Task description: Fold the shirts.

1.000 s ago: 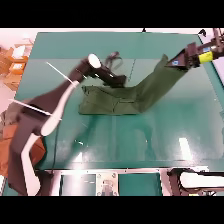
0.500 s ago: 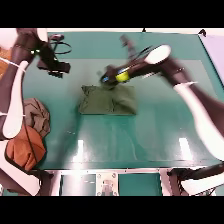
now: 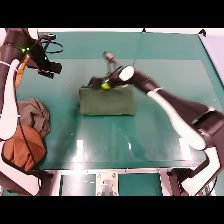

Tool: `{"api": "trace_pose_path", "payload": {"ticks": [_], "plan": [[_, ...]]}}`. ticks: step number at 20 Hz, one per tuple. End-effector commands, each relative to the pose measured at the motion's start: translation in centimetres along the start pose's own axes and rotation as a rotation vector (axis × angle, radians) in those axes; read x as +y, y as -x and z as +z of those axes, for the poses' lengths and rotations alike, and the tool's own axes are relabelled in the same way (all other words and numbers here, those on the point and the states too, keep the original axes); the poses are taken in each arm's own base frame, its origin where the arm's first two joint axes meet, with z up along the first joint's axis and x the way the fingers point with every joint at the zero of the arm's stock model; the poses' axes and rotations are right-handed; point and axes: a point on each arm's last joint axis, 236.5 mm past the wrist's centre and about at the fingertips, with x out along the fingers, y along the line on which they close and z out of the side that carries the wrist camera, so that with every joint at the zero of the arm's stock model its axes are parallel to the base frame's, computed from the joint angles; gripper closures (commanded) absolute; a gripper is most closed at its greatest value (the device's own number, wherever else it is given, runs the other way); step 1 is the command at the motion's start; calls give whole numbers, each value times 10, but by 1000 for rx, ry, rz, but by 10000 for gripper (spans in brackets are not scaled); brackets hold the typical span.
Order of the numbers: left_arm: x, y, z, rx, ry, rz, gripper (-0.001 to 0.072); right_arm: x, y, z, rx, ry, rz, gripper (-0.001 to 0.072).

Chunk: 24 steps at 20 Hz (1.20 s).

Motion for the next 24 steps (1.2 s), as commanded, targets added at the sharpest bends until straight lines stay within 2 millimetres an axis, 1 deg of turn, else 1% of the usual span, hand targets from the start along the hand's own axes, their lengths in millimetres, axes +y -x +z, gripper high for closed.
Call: {"api": "trace_pose_path", "payload": {"ticks": [1, 2, 3, 4, 5, 7, 8, 9, 12, 13, 14, 15, 16, 17, 18, 19, 20, 21, 22, 23, 24], "plan": [[1, 0, -1, 2, -9, 4, 682, -93, 91, 20, 54, -130, -115, 165], [1, 0, -1, 2, -9, 4, 681, -117, 111, 16, 67, -184, -135, 165], [1, 0, -1, 2, -9, 3, 682, -138, 123, 7, 90, -234, -152, 164], [1, 0, -1, 2, -8, 3, 681, -159, 128, -9, 124, -293, -166, 164], [1, 0, -1, 2, -8, 3, 681, -175, 126, -28, 156, -344, -178, 164], [1, 0, -1, 2, -6, 3, 681, -193, 109, -65, 206, -431, -182, 164], [1, 0, -1, 2, -2, 3, 681, -196, 97, -79, 220, -454, -171, 164], [1, 0, -1, 2, -1, 3, 681, -195, 85, -87, 228, -474, -149, 164], [1, 0, -1, 4, -1, 3, 681, -177, 47, -105, 281, -518, -57, 164], [1, 0, -1, 4, -1, 3, 682, -169, 37, -107, 285, -516, -22, 165], [1, 0, -1, 4, -1, 3, 682, -160, 30, -103, 272, -518, 17, 227], [1, 0, -1, 4, -2, 3, 682, -151, 29, -94, 245, -504, 58, 472], [1, 0, -1, 4, -2, 3, 681, -147, 33, -83, 224, -490, 79, 617], [1, 0, -1, 4, -1, 2, 681, -147, 41, -69, 198, -478, 86, 693], [1, 0, -1, 5, -1, 2, 681, -151, 56, -51, 151, -472, 88, 697], [1, 0, -2, 6, -1, 2, 681, -158, 74, -33, 96, -470, 85, 697], [1, 0, -1, 6, -2, 3, 681, -169, 101, -14, 27, -477, 75, 698], [1, 0, -2, 6, -1, 3, 681, -185, 131, 0, -37, -492, 50, 698], [1, 0, -1, 5, -2, 2, 681, -206, 167, 11, -99, -515, 6, 698], [1, 0, -1, 5, -2, 2, 681, -229, 203, 14, -147, -545, -46, 698], [1, 0, -1, 5, -2, 3, 681, -253, 244, 12, -195, -582, -109, 698]]}}
